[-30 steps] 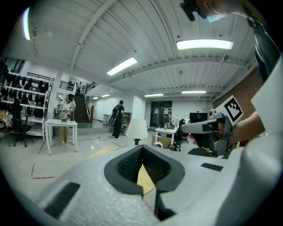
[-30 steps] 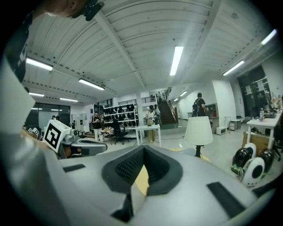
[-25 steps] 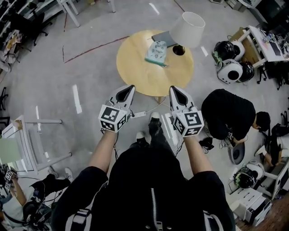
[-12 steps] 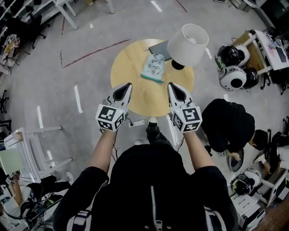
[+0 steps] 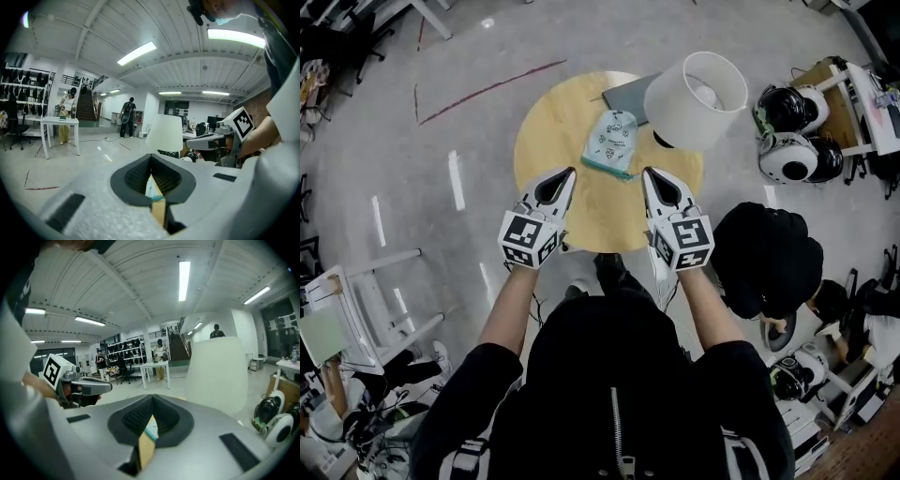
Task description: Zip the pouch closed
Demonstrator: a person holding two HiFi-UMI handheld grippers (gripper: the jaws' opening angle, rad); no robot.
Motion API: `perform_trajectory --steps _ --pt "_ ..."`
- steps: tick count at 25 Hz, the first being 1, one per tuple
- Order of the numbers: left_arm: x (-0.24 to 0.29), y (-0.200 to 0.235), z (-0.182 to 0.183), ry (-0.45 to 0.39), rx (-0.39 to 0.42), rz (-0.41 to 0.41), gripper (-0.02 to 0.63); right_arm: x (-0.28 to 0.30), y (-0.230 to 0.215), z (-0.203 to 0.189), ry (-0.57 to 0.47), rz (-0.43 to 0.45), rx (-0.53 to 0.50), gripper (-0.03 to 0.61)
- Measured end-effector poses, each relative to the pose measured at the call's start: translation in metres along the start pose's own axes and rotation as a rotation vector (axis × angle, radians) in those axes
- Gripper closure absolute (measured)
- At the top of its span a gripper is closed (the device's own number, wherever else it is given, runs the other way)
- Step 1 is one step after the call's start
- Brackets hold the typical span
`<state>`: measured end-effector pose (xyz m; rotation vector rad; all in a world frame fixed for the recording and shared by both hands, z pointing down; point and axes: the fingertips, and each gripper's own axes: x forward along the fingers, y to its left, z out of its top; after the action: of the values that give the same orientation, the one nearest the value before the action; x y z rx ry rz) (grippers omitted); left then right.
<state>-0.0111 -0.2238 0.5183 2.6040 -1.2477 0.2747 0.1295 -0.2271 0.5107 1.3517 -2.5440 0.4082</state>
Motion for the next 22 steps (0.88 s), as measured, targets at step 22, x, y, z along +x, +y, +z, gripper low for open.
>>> perform_trajectory --steps 22 --pt "0.046 0.000 -0.075 0.108 -0.078 -0.008 0.609 0.046 -0.047 -0.125 0.288 0.097 -0.073 0.509"
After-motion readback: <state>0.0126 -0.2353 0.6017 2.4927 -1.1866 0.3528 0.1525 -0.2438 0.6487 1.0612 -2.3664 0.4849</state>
